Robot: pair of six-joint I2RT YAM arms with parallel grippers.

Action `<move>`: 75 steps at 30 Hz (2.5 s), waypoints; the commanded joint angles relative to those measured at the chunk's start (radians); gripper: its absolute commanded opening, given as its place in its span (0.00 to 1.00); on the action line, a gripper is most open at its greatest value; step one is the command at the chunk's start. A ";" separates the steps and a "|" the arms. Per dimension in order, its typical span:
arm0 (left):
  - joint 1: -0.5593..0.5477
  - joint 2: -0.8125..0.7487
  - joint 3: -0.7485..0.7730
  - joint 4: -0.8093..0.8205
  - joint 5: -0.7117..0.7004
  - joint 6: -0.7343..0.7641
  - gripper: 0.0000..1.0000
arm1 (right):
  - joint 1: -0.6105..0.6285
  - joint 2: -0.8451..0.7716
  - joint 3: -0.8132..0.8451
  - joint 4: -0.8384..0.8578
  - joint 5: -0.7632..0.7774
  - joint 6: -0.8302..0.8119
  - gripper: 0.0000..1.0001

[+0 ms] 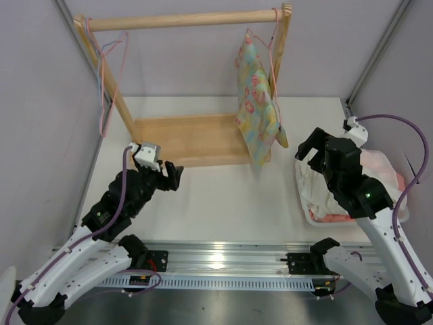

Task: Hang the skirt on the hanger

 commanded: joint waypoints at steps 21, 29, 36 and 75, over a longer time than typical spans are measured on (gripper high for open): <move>0.000 0.009 0.022 0.006 0.060 -0.005 0.78 | -0.394 0.326 -0.124 0.117 -0.230 -0.132 0.96; 0.000 0.021 0.024 0.006 0.065 -0.007 0.78 | -0.397 0.417 -0.029 0.166 -0.210 -0.152 0.96; 0.000 0.032 0.024 0.002 0.062 -0.008 0.78 | -0.400 0.541 0.082 0.186 -0.214 -0.158 0.90; 0.000 0.059 0.021 -0.006 0.066 -0.013 0.78 | -0.405 0.624 0.020 0.152 -0.162 -0.191 0.29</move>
